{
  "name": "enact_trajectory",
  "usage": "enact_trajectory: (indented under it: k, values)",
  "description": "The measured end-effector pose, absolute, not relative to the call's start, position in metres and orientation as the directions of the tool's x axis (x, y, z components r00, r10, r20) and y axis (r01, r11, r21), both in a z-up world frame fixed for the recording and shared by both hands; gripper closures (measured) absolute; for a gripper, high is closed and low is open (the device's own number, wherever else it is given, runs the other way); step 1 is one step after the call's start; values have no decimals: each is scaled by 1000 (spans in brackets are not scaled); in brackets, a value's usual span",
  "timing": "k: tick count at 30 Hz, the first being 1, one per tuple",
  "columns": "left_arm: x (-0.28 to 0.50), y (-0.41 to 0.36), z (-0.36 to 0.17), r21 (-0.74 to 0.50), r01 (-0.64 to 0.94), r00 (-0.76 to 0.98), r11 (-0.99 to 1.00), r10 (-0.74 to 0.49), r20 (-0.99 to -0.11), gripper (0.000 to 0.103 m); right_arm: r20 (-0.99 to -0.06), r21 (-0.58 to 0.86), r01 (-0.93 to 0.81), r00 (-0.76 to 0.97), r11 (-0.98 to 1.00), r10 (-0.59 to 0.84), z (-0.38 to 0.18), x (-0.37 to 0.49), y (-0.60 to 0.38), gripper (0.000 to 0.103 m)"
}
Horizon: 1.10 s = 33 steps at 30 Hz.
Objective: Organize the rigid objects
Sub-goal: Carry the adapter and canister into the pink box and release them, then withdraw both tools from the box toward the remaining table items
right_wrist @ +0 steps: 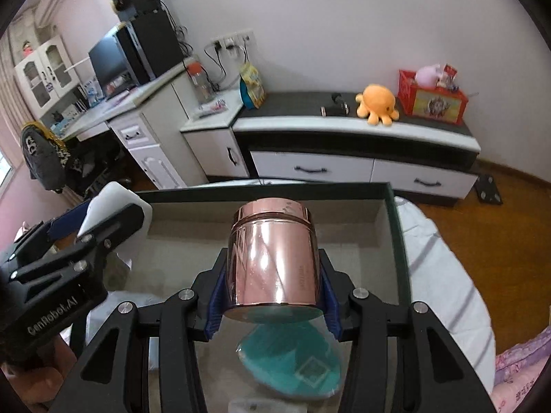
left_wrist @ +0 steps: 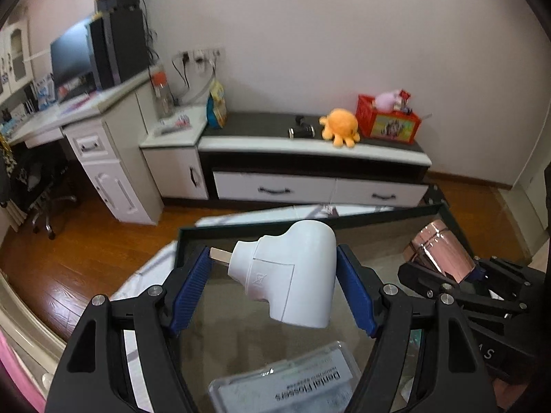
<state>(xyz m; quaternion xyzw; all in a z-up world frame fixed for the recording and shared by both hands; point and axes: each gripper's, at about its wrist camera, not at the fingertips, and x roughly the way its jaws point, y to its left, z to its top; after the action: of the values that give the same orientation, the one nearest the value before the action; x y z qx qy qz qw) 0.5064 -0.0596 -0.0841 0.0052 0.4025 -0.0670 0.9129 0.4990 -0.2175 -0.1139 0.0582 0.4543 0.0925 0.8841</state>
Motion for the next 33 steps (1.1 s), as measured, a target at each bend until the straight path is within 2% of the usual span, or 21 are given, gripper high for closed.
enact_trajectory:
  k: [3,5,7,9,12,14,26,33]
  values:
    - [510,-64,-92,-59,148,632,987,-140,-763,27,-813,206,-94,538,974,224,-123,504,-221,55]
    - [505,-68,-90,-21,146,649,989,-112,-753,13,-807,228,-93,539,969,241,-122,502,-224,54]
    - [497,-67,-86,16,127,679,992,-75,-730,8,-811,191,-80,548,978,203,-120,500,-224,45]
    - [489,-61,-81,-8,120,685,993,-88,-723,2,-811,193,-56,552,980,191,-118,495,-229,22]
    - [474,-50,-70,-30,117,700,993,-104,-707,0,-795,236,-53,564,970,224,-109,482,-236,7]
    - [459,-45,-61,-34,113,714,993,-105,-693,0,-789,208,-42,583,977,193,-101,471,-236,0]
    - [329,-36,5,-6,117,800,993,-98,-592,0,-694,243,-62,686,968,218,-32,371,-228,0]
    - [241,-30,32,16,102,838,995,-77,-540,0,-615,213,-87,762,973,202,5,275,-225,0]
